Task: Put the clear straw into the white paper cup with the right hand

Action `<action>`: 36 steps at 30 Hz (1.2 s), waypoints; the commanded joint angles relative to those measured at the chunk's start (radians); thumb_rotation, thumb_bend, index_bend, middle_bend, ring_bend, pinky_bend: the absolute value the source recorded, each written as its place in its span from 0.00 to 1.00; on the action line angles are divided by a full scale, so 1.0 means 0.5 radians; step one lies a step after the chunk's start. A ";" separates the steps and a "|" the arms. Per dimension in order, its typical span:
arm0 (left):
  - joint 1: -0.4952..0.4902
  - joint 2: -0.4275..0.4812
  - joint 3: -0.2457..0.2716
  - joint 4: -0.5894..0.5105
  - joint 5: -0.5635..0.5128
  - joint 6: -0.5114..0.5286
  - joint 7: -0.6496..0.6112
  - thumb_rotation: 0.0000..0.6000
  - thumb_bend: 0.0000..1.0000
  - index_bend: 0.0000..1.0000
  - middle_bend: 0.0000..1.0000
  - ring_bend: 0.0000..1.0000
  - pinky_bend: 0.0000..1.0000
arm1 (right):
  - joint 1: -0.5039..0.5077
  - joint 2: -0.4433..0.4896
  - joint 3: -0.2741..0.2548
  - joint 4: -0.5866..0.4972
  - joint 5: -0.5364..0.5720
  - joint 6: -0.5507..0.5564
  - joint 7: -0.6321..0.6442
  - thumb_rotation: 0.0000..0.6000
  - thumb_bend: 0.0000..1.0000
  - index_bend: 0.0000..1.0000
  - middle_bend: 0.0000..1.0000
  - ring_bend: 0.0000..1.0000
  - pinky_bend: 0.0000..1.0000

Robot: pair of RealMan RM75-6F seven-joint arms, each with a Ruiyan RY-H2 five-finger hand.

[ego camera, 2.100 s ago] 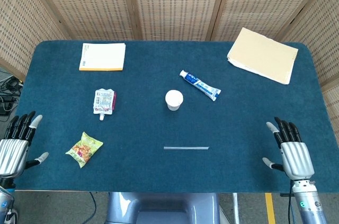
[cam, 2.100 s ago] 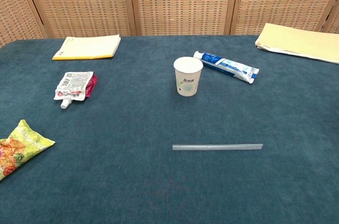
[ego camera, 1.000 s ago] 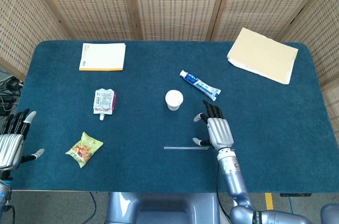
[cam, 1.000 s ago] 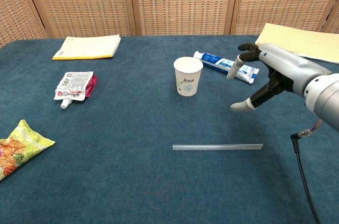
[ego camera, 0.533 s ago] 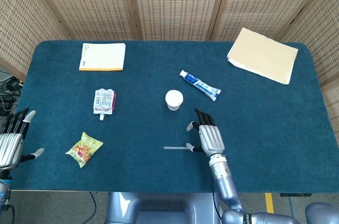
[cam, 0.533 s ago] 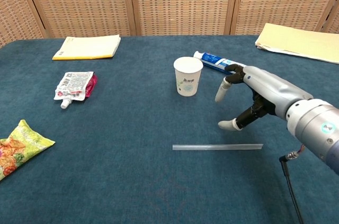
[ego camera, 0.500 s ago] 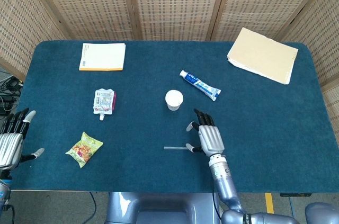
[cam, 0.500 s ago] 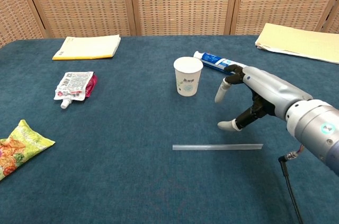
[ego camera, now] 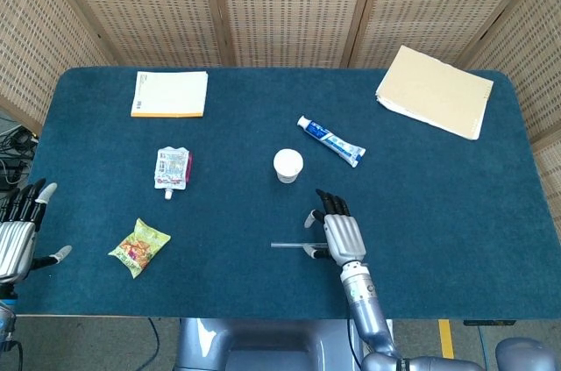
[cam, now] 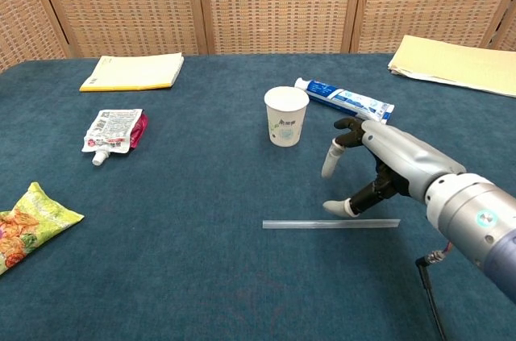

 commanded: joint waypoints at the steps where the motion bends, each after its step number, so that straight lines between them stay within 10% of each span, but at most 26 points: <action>1: -0.001 0.000 -0.001 0.002 -0.005 -0.004 -0.003 1.00 0.07 0.00 0.00 0.00 0.00 | -0.002 -0.024 -0.005 0.031 0.005 -0.015 0.020 1.00 0.40 0.51 0.13 0.00 0.00; 36: -0.020 -0.016 -0.004 0.025 -0.044 -0.052 0.006 1.00 0.07 0.00 0.00 0.00 0.00 | 0.002 -0.141 -0.007 0.323 0.027 -0.204 0.218 1.00 0.47 0.56 0.16 0.00 0.00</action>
